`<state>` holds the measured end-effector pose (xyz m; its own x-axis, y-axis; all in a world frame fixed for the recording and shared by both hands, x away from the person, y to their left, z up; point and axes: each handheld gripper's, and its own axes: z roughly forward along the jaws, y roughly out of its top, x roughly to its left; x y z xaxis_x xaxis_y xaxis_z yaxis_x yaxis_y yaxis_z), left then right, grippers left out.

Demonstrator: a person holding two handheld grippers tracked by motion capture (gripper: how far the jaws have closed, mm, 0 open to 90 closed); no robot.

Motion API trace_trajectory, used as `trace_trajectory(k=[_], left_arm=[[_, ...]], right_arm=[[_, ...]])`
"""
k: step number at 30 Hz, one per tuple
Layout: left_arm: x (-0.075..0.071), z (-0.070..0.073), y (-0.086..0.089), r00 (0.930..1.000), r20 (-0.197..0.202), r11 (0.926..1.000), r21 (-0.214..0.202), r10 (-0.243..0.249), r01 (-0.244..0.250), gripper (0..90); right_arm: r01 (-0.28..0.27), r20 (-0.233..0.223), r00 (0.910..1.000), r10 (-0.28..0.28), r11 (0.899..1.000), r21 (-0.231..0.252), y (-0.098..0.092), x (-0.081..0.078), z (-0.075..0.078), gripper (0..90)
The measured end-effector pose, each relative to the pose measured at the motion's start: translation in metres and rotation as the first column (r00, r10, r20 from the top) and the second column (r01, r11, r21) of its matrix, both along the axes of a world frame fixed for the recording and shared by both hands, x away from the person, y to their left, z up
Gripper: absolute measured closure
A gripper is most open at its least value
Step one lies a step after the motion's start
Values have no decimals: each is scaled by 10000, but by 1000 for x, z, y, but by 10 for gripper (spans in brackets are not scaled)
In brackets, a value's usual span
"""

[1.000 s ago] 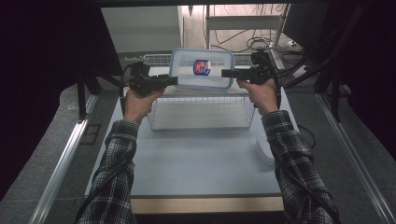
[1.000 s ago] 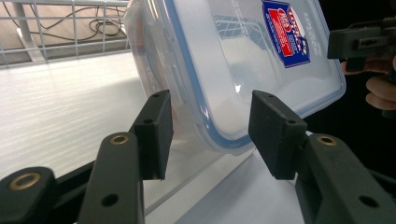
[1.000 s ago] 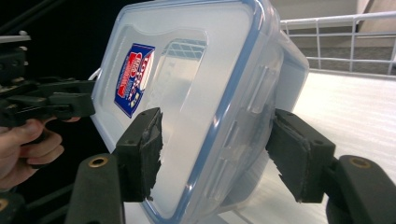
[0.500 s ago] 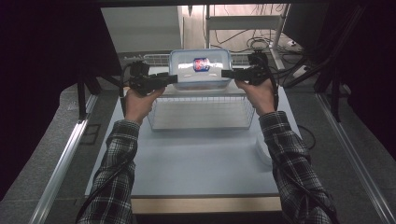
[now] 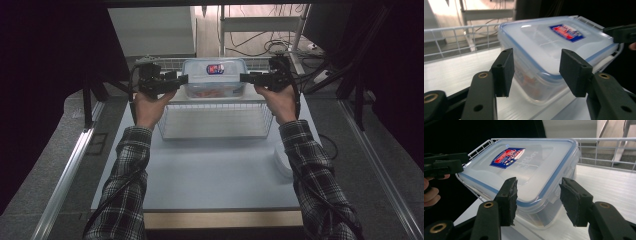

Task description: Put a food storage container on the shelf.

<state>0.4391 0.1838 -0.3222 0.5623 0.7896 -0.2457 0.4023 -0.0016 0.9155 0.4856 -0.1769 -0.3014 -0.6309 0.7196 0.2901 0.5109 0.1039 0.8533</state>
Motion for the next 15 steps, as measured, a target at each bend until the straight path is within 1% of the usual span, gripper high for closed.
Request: trace_trajectory(k=[2,3,4,5,6,7,8,9,11,12,13,14,15], left_arm=[[-7,1,3,9996,132,9997,-48,-230,230,516],[-10,0,4,9989,186,9991,-88,-420,421,548],[-14,0,5,9981,179,9982,-78,-587,588,608],[-17,-1,5,9978,108,9978,0,-660,660,646],[-20,-3,5,9971,25,9969,166,-765,764,646],[-23,-5,3,9960,-33,9953,359,-898,899,675],[-25,-8,1,9954,-66,9938,574,-954,957,748],[-26,-13,-3,9941,-236,9899,924,-1059,1076,770],[-26,-16,-4,9936,-299,9891,962,-1090,1114,823],[-25,-18,-6,9932,-377,9885,1001,-1099,1132,823],[-23,-21,-7,9931,-457,9888,989,-1077,1118,841],[-19,-24,-9,9937,-524,9901,943,-994,1041,843],[-19,-24,-9,9937,-524,9901,943,-994,1041,842]], right_arm=[[-190,299,9994,191,9998,-63,-3,-4,0,507],[-191,457,9988,198,9997,-144,-4,-7,1,532],[-301,837,9959,328,9990,-327,-7,-14,2,612],[-301,837,9959,328,9990,-327,-7,-14,2,612],[-301,1054,9938,347,9985,-448,-8,-18,1,668],[-303,1199,9921,368,9980,-554,-9,-23,1,731],[-462,1483,9874,543,9973,-578,-11,-32,-2,824],[-591,1523,9861,667,9968,-537,-12,-36,-5,855],[-903,1580,9826,978,9944,-541,-11,-40,-12,892],[-903,1580,9826,978,9944,-541,-11,-40,-12,892],[-1134,1493,9808,1251,9899,-846,-6,-41,-18,894],[-1089,1464,9814,1241,9882,-1074,-2,-41,-20,895],[-1046,1469,9815,1228,9865,-1263,0,-39,-21,896]])
